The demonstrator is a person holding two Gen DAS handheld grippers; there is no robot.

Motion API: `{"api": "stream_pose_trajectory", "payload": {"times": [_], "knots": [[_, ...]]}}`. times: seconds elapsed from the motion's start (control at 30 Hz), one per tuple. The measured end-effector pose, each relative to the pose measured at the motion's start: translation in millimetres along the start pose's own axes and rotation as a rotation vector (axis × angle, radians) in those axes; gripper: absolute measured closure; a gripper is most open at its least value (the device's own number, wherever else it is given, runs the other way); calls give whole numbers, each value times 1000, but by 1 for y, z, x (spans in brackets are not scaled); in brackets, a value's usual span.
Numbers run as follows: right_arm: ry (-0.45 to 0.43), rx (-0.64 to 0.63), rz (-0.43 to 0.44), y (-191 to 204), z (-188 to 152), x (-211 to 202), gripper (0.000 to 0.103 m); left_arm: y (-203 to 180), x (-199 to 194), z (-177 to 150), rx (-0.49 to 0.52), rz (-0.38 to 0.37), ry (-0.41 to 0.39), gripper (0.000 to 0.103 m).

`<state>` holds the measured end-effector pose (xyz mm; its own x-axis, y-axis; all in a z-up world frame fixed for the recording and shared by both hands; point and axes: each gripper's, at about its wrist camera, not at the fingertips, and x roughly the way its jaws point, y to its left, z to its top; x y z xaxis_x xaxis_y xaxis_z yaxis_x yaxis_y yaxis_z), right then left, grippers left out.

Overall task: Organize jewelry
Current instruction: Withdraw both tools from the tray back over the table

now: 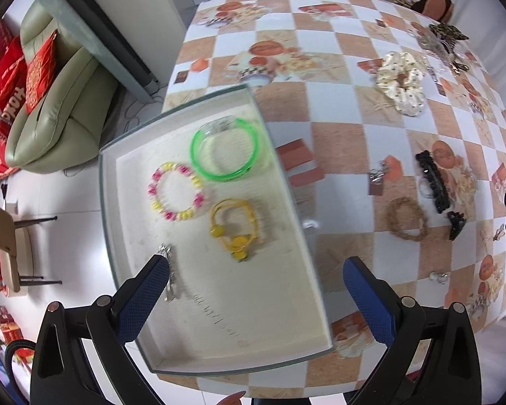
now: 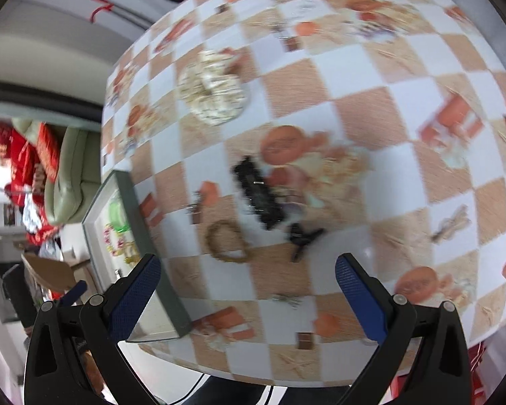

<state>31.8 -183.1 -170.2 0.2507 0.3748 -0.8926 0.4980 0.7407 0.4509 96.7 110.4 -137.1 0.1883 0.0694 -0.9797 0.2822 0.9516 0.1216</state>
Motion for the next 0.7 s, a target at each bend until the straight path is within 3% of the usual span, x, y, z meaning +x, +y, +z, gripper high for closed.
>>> {"api": "stream_pose_trajectory", "payload": {"times": [0.33, 0.7], "knots": [[-10, 107, -65, -77, -8, -19, 0, -44, -3, 16, 54, -18, -10, 0], [31, 147, -127, -127, -17, -24, 0, -84, 6, 21, 97, -43, 19, 0]]}}
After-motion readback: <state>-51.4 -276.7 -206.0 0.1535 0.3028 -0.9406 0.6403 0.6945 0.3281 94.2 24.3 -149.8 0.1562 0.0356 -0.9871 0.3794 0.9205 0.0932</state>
